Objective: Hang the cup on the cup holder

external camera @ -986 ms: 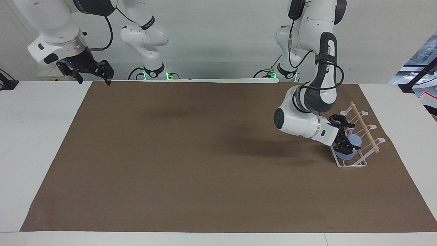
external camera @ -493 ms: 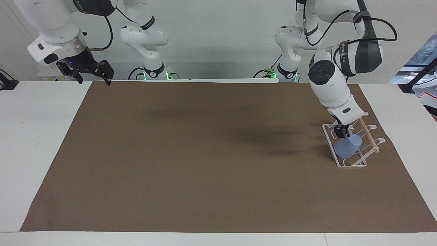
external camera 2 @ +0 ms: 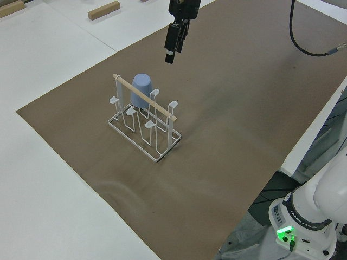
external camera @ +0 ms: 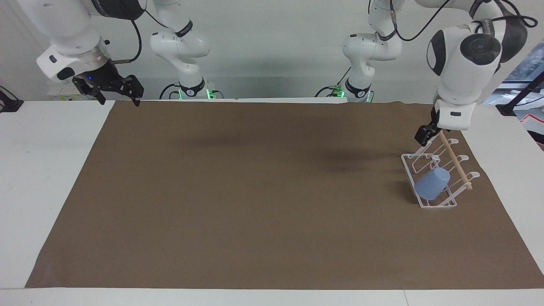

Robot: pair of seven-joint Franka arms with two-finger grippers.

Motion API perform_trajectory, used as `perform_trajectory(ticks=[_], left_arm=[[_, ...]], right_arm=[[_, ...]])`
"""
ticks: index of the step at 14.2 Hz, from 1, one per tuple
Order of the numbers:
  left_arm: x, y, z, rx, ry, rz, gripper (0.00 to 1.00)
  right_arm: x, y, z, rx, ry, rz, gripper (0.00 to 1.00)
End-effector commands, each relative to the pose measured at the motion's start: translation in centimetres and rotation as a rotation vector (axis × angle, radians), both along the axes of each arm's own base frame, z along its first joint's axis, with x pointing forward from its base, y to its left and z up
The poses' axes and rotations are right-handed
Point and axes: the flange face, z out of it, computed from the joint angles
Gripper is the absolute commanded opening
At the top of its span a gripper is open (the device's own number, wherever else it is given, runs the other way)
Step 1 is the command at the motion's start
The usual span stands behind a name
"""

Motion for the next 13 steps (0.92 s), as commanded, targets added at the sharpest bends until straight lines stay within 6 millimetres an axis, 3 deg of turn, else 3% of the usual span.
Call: perform_trajectory(ticks=[1, 3, 5, 13], left_arm=[[-1.6, 0.3, 1.1, -0.114, 0.1, -0.133, 1.0], [-1.2, 1.2, 4.0, -0.253, 0.079, -0.207, 1.0], [-0.9, 1.1, 6.2, -0.275, 0.059, -0.268, 1.0], [-0.4, 1.8, 8.5, -0.296, 0.045, -0.325, 1.0]], right_arm=[[-0.3, -0.4, 0.1, 0.032, -0.021, -0.01, 0.99], [-0.3, -0.2, 0.1, 0.03, -0.02, -0.008, 0.99], [-0.3, -0.4, 0.1, 0.031, -0.02, -0.011, 0.99], [-0.4, -0.3, 0.0, 0.032, -0.015, -0.01, 0.99]])
